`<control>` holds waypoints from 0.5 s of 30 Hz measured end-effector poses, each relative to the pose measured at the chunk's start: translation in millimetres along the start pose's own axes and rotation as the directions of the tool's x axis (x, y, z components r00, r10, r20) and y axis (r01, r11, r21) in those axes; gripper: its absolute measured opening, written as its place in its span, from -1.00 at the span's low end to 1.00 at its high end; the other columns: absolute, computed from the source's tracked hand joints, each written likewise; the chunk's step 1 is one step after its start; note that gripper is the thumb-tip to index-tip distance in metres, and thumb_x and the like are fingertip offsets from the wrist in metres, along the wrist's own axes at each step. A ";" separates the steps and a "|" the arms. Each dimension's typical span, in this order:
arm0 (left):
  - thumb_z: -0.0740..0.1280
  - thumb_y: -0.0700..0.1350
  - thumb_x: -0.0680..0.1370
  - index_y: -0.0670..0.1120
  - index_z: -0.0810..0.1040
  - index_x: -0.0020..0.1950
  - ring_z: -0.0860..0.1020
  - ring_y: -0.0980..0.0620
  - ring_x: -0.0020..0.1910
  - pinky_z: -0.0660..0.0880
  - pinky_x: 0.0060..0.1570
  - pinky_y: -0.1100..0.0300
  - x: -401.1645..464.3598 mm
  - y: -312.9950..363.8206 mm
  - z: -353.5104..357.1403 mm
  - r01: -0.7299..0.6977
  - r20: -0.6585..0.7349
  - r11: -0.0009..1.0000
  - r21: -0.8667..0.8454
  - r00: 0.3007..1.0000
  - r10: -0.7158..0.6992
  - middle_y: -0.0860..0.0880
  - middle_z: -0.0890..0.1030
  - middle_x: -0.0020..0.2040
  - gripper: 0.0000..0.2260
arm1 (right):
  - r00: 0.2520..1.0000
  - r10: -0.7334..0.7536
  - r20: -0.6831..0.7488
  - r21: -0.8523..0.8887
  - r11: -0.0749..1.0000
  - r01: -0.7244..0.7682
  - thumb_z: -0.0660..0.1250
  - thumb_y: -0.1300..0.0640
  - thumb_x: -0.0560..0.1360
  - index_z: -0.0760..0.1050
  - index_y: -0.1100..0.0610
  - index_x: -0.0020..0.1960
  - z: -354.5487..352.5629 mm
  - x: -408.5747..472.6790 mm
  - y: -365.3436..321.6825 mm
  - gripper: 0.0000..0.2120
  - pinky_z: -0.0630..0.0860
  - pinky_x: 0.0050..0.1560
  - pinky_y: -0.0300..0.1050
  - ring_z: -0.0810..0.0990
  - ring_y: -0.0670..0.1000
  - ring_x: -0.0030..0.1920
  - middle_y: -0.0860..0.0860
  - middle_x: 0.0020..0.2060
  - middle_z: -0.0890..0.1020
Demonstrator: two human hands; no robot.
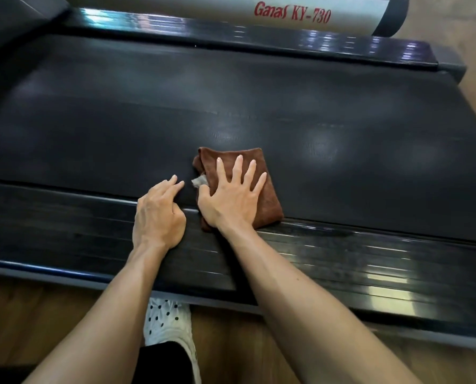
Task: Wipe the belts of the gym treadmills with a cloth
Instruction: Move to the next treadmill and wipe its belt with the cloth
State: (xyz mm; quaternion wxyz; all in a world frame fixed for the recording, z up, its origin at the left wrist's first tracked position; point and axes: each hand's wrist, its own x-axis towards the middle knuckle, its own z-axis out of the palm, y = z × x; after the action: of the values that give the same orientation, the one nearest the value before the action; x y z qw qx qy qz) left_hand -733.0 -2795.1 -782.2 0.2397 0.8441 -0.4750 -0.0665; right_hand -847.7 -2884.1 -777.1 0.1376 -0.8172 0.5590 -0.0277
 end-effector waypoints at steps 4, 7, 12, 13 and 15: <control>0.19 -0.33 0.56 -0.05 0.53 0.47 0.34 0.03 0.53 0.21 0.52 0.01 0.5 -1.3 1.4 0.010 0.000 1.000 -0.003 1.000 -0.010 0.01 0.44 0.53 -0.51 | 0.999 -0.038 0.011 -0.012 0.999 0.038 -0.01 -0.35 0.59 0.00 -0.15 0.69 -2.9 2.8 24.4 -0.29 -0.33 0.55 0.38 -0.25 0.21 0.66 0.09 0.69 -0.10; 0.18 -0.33 0.56 -0.05 0.53 0.47 0.33 0.05 0.53 0.20 0.52 0.03 -0.6 -1.3 1.3 0.016 0.005 1.000 -0.007 1.000 -0.016 0.03 0.44 0.53 -0.50 | 0.999 -0.048 0.016 -0.054 0.997 0.049 0.00 -0.37 0.58 0.00 -0.19 0.68 -10.9 7.1 58.6 -0.28 -0.32 0.56 0.37 -0.22 0.16 0.67 0.03 0.70 -0.09; 0.18 -0.32 0.57 -0.05 0.52 0.47 0.33 0.06 0.54 0.18 0.52 0.04 -1.7 0.8 -0.5 0.020 0.004 1.000 -0.011 1.000 -0.020 0.03 0.43 0.53 -0.51 | 1.000 0.003 0.009 -0.090 0.996 -0.002 -0.08 -0.40 0.46 0.00 -0.25 0.67 -29.9 7.5 133.7 -0.21 -0.30 0.59 0.32 -0.18 0.10 0.68 -0.03 0.70 -0.07; 0.18 -0.32 0.57 -0.04 0.52 0.47 0.33 0.05 0.54 0.18 0.52 0.04 -1.8 0.8 -0.9 0.020 0.005 1.000 -0.011 1.000 -0.020 0.03 0.43 0.53 -0.51 | 1.000 0.018 0.011 -0.086 0.996 -0.017 -0.05 -0.39 0.48 -0.01 -0.25 0.67 -33.8 8.0 145.7 -0.22 -0.29 0.60 0.32 -0.18 0.09 0.68 -0.04 0.70 -0.07; 0.18 -0.32 0.57 -0.04 0.52 0.47 0.33 0.05 0.54 0.20 0.52 0.03 -2.9 1.7 -1.4 0.021 0.005 1.000 -0.009 1.000 -0.021 0.03 0.43 0.53 -0.50 | 0.999 0.042 0.007 -0.080 0.996 -0.042 -0.01 -0.38 0.52 0.00 -0.26 0.67 -38.2 10.4 161.8 -0.26 -0.29 0.60 0.31 -0.19 0.08 0.68 -0.04 0.70 -0.06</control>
State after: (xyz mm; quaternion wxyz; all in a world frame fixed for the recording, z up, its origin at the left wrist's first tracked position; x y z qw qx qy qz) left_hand -735.4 -2793.0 -780.5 0.2417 0.8478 -0.4663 -0.0735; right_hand -998.0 -2955.7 -782.9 0.1081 -0.8102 0.5762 0.0012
